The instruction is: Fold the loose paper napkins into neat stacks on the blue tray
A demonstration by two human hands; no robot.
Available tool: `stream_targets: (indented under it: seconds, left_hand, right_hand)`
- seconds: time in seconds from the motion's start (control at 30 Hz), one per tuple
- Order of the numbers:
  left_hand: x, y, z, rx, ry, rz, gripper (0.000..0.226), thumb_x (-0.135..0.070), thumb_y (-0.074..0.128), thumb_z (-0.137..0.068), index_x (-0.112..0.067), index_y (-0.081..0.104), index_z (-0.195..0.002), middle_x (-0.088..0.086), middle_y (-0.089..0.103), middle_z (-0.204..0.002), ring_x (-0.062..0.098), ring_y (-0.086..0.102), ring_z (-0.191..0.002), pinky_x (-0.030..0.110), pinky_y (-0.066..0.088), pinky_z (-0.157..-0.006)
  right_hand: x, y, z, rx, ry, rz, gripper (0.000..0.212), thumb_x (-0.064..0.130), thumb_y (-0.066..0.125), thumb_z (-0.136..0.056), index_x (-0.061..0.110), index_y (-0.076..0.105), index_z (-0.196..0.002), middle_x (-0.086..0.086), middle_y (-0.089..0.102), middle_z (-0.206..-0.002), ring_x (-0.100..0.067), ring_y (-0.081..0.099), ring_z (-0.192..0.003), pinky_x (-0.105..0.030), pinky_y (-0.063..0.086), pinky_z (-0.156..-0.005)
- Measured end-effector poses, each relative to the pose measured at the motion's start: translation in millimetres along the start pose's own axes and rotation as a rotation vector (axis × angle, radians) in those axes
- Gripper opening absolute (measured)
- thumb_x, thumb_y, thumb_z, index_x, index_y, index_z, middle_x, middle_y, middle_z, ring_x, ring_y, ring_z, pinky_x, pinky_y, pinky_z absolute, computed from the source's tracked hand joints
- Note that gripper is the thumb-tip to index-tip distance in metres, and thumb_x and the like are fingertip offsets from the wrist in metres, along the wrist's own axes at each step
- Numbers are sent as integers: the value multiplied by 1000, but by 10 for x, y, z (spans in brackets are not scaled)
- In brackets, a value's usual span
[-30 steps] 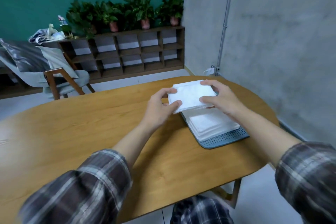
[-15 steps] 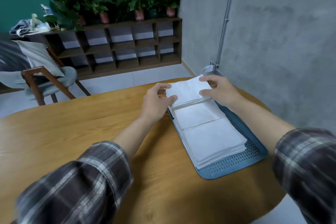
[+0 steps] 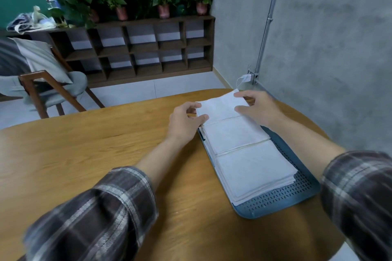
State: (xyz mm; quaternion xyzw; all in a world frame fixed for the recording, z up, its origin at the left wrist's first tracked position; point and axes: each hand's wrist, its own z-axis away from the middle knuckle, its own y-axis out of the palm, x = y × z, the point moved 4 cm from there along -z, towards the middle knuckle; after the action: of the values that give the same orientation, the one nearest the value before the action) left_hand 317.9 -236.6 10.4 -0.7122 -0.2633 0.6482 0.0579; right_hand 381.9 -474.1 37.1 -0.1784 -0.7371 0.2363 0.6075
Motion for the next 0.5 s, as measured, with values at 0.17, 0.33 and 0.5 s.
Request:
stream_targets:
  seconds: [0.17,0.33,0.5]
  left_hand:
    - [8,8,34,75,1,-80,42,-34,85,-88,-27,71,-127,-5,65,-116,22,68,-102,37,60,-90]
    - [-186,-35,110,11,192,-236,35,-34,73,-99,-24,69,-132,-3,47,-143,17,46,-136,23,38,-106]
    - [-329,361,296,316,205,-609,81,-62,39,-106,-14,18,-168,7,0,-177,23,-6,-164,45,5,-132]
  right_hand:
    - [-76,-3,30,119,53,99,40,27,83,-87,34,74,-126,9,64,-131,-10,59,-107,-25,43,-90]
    - [57,21,103,54,-170,328,44,27,71,-96,28,65,-140,7,49,-150,-19,41,-144,-34,33,-118]
    - [126,281,245,242,-259,605,57,41,38,-112,29,25,-167,9,6,-177,-12,2,-162,-46,13,-131]
